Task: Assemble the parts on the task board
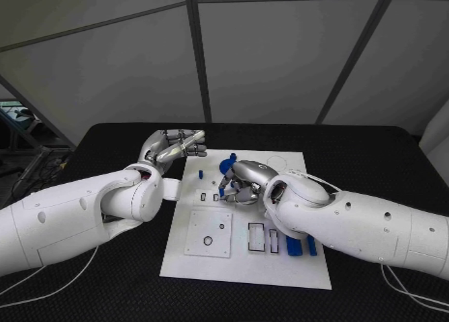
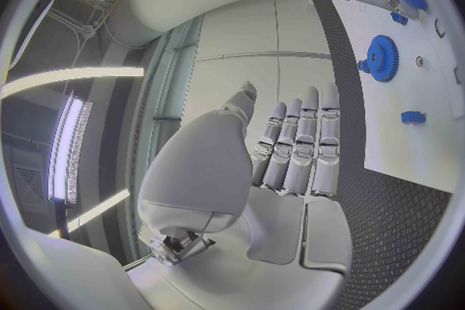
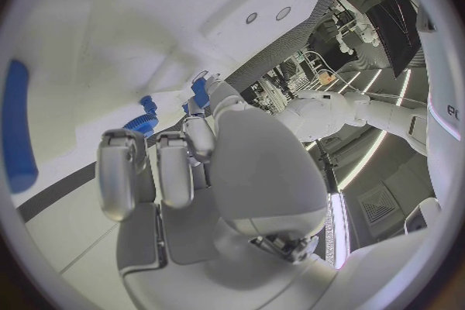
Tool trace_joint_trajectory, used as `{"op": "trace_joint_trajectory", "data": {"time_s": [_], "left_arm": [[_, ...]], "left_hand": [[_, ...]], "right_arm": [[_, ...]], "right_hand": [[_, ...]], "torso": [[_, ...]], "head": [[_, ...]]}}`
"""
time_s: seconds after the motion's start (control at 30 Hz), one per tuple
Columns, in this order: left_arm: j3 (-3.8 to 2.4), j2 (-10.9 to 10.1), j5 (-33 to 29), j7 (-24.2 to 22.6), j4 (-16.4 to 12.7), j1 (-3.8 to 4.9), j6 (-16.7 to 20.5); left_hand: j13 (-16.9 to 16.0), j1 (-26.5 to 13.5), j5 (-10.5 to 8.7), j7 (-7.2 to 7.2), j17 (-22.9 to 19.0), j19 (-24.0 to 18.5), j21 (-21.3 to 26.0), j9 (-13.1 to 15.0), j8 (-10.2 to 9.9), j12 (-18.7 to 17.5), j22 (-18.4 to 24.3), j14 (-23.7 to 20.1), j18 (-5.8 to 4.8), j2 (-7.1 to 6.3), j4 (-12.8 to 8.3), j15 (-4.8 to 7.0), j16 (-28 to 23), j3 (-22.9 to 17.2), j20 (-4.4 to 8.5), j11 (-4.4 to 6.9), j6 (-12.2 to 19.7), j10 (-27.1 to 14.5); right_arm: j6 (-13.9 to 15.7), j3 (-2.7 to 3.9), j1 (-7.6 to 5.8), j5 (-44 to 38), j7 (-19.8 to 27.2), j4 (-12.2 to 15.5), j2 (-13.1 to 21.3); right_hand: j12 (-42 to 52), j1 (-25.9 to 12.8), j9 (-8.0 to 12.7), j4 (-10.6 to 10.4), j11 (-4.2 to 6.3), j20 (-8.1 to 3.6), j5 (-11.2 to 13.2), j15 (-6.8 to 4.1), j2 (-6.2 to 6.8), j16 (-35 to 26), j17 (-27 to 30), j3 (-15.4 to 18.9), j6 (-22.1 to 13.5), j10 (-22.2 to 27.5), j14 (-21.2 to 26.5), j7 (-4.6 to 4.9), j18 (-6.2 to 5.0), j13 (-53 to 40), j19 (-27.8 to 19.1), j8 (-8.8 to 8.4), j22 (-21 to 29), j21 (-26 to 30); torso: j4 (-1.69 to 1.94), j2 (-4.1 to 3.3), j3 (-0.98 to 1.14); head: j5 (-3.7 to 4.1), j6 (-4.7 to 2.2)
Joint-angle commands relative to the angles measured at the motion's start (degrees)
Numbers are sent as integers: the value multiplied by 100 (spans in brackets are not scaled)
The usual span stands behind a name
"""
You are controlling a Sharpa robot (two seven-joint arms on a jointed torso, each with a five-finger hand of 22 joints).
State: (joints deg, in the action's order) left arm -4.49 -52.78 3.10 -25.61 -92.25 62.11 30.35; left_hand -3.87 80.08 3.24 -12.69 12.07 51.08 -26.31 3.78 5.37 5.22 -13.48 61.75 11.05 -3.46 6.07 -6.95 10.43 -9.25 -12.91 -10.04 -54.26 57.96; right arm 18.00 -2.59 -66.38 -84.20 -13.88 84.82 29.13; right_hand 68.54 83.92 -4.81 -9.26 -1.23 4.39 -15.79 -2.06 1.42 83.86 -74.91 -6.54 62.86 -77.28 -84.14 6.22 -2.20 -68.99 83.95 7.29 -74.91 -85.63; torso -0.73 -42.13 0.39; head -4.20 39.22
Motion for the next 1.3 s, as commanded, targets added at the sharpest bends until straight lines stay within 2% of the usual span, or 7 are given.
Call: {"op": "trace_joint_trajectory", "data": {"time_s": [0.03,0.9,1.3], "left_arm": [[-5,8,20,-18,-5,10,-71],[-5,21,20,-2,8,10,-87],[-5,21,20,7,17,10,-89]], "left_hand": [[-5,-22,-23,-7,7,-36,-31,3,-30,-11,-5,-32,-80,54,-36,-6,-31,-3,4,17,-40,34],[-5,-22,-23,-7,7,-36,-31,3,-30,-11,-5,-32,-80,54,-36,-6,-31,-3,4,17,-40,34],[-5,-22,-23,-7,7,-36,-31,3,-30,-11,-5,-32,-80,54,-36,-6,-31,-3,4,17,-40,34]], "right_arm": [[-202,-1,-4,-149,-82,-3,-4],[-281,-4,45,-178,-98,-129,-54],[-446,-4,50,-201,-131,-171,-60]], "right_hand": [[-24,-51,-8,3,-32,-20,-36,-26,-17,14,-452,-32,36,23,-367,10,33,4,19,20,-767,-20],[-60,-100,3,-13,-44,-13,-43,-16,27,6,-442,-34,0,54,-364,25,27,30,-1,2,-744,-6],[-263,-146,46,-14,-97,18,-25,25,136,-14,-415,-60,-161,215,-355,93,10,200,-60,-83,-677,37]], "torso": [[-4,3,0],[-1,-2,1],[-8,0,2]], "head": [[-5,9],[-21,72],[-28,94]]}}
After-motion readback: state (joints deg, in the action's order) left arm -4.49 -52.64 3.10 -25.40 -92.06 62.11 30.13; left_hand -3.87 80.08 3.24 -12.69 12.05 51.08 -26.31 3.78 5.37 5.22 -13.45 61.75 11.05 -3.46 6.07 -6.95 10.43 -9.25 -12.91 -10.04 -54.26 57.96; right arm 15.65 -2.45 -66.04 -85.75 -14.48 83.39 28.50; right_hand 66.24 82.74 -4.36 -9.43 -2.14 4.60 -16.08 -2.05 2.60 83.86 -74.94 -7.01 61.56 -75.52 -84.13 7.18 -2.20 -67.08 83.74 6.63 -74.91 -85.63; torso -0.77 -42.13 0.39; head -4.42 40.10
